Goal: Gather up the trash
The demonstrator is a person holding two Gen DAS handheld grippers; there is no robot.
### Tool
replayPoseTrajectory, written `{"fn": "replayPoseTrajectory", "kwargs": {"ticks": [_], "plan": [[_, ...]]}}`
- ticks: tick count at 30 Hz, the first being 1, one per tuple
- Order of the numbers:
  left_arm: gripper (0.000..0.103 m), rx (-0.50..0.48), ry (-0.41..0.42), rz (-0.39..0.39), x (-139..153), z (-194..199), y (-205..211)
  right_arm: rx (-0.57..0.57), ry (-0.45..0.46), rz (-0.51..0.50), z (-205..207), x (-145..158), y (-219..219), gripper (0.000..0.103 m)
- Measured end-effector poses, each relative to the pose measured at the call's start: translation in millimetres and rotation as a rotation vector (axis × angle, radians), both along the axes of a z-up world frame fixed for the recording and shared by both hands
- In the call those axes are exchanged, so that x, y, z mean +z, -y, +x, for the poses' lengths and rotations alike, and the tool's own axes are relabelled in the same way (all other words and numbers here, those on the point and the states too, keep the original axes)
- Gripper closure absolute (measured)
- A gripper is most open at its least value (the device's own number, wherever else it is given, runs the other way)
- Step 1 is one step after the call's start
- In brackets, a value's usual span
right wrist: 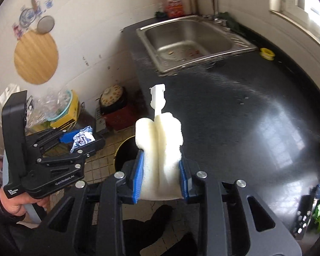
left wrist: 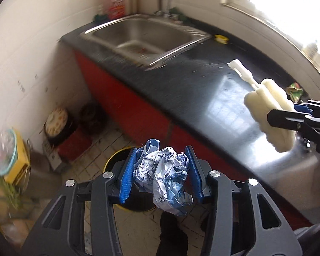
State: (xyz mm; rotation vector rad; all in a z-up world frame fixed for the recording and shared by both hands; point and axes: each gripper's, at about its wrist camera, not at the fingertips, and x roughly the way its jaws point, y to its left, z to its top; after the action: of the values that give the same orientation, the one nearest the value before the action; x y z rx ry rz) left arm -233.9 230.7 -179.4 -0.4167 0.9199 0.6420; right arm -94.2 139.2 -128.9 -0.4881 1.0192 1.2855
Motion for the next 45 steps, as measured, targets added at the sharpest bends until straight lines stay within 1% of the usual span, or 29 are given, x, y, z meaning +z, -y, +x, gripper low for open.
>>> {"fn": "replayPoseTrajectory", "kwargs": {"ticks": [1,3,5,9,10,14,17,19,22,24,25,26,27,29,36,37,38,41,45], "plan": [[0.059,0.031,-0.001,-0.009,-9,-13,-8,0.038,-0.020,-0.009,-13,-5,-15,0.074],[0.059,0.065,-0.004,-0.020,-22,-28,-17,0.081,-0.042,-0.023,-32,-12,-36,0.074],[0.059,0.108,-0.008,-0.043,-43,-45,-31,0.117,-0.062,-0.040,-50,-22,-57,0.074],[0.059,0.161,-0.013,-0.080,-76,-63,-51,0.146,-0.084,-0.083,-67,-47,-88,0.074],[0.059,0.167,-0.019,-0.087,-86,-66,-56,0.147,-0.086,-0.095,-69,-55,-96,0.074],[0.059,0.167,-0.029,-0.114,-109,-67,-65,0.143,-0.085,-0.154,-81,-83,-116,0.073],[0.059,0.159,-0.036,-0.118,-118,-64,-70,0.141,-0.083,-0.190,-83,-97,-123,0.073],[0.059,0.160,-0.036,-0.125,-122,-64,-75,0.141,-0.079,-0.203,-86,-101,-125,0.073],[0.057,0.154,-0.032,-0.122,-123,-63,-77,0.134,-0.079,-0.211,-87,-103,-128,0.072],[0.054,0.149,-0.022,-0.121,-121,-64,-79,0.133,-0.078,-0.205,-89,-102,-128,0.068],[0.043,0.149,-0.022,-0.123,-121,-64,-80,0.135,-0.077,-0.200,-89,-101,-129,0.059],[0.036,0.150,-0.024,-0.124,-121,-64,-82,0.130,-0.069,-0.195,-90,-98,-129,0.050],[0.026,0.156,-0.027,-0.116,-120,-65,-82,0.125,-0.064,-0.185,-89,-95,-129,0.049],[0.025,0.159,-0.019,-0.100,-116,-67,-81,0.121,-0.066,-0.176,-87,-90,-128,0.045],[0.025,0.156,-0.026,-0.091,-106,-72,-74,0.103,-0.082,-0.151,-77,-78,-120,0.045],[0.024,0.154,-0.025,-0.085,-102,-72,-72,0.099,-0.082,-0.144,-76,-75,-118,0.042],[0.024,0.153,-0.024,-0.082,-99,-71,-70,0.092,-0.080,-0.133,-73,-69,-112,0.038],[0.022,0.138,-0.015,-0.062,-84,-63,-63,0.058,-0.068,-0.098,-60,-52,-95,0.032],[0.015,0.098,0.006,-0.023,-57,-43,-49,-0.038,-0.032,-0.050,-30,-23,-57,0.028]]}}
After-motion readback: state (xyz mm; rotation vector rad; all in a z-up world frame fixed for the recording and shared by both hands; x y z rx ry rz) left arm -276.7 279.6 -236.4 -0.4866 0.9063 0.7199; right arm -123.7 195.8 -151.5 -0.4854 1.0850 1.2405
